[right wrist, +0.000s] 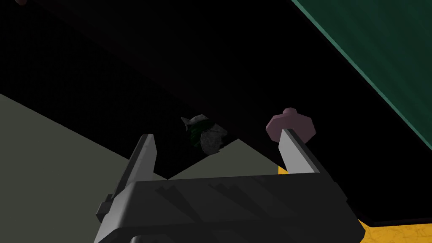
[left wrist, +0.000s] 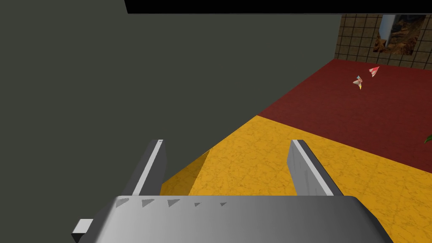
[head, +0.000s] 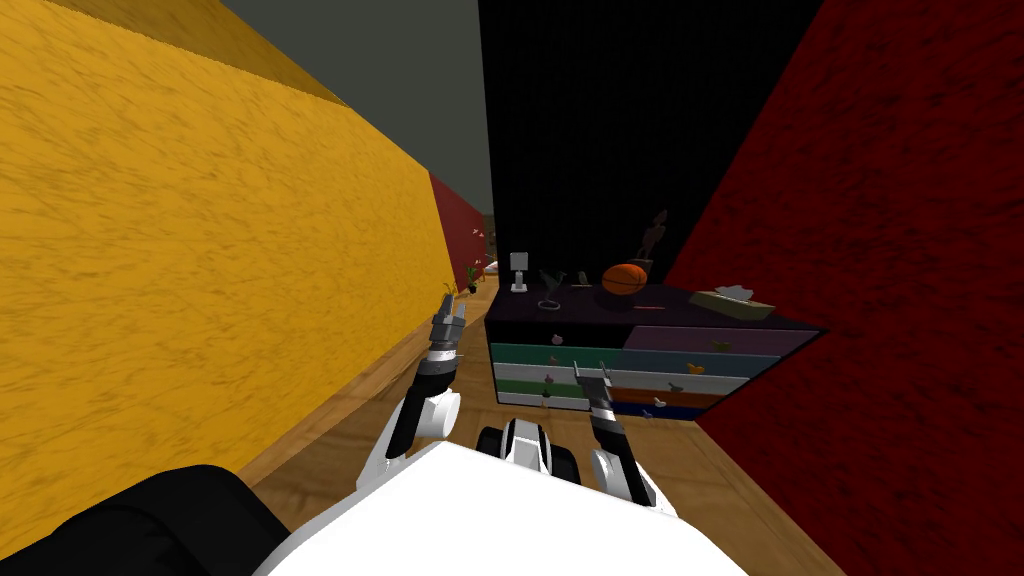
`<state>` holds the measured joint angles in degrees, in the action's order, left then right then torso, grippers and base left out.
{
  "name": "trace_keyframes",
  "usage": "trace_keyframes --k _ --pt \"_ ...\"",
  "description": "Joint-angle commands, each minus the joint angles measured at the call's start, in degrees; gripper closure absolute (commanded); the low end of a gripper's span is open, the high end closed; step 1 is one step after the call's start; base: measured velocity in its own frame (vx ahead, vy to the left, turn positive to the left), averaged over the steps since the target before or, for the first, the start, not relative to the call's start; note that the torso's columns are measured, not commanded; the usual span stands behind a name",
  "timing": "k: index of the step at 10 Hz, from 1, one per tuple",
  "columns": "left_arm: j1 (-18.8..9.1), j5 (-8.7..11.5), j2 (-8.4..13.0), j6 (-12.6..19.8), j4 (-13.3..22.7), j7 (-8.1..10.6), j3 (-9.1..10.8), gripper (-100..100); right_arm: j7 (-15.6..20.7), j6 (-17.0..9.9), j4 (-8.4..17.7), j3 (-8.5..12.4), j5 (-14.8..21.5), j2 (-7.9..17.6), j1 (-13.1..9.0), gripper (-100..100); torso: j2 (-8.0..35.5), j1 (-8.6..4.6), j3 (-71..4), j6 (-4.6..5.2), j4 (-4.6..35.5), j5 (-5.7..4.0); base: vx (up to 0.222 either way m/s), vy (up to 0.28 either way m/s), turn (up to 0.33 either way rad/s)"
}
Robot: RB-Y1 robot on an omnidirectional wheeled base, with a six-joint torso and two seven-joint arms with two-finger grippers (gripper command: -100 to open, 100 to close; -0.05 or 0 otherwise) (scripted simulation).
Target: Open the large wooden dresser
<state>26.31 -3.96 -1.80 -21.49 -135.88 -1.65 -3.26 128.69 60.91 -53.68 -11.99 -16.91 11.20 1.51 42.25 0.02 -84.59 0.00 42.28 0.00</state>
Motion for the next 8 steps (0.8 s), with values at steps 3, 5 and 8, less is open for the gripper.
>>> trace_keyframes --k 3,5,8 --pt "0.0 0.0 0.0 0.0 0.0 0.00 0.00 0 7.6 1.9 4.0 -0.8 1.0 -0.4 -1.8 -100 0.0 -0.03 0.0 0.01 0.0 0.00 0.029 0.038 0.010" --pt "0.0 0.0 0.0 0.0 0.0 0.00 0.00 0 10.8 2.5 5.3 -1.1 1.4 -0.6 -2.3 -100 0.0 -0.05 0.0 0.01 0.0 -0.01 0.029 0.027 0.009" --pt "0.0 0.0 0.0 0.0 0.0 0.00 0.00 0 15.3 3.0 6.4 -1.3 1.8 -0.9 -2.8 -100 0.0 0.00 0.0 0.00 0.0 0.00 0.029 0.027 0.008"
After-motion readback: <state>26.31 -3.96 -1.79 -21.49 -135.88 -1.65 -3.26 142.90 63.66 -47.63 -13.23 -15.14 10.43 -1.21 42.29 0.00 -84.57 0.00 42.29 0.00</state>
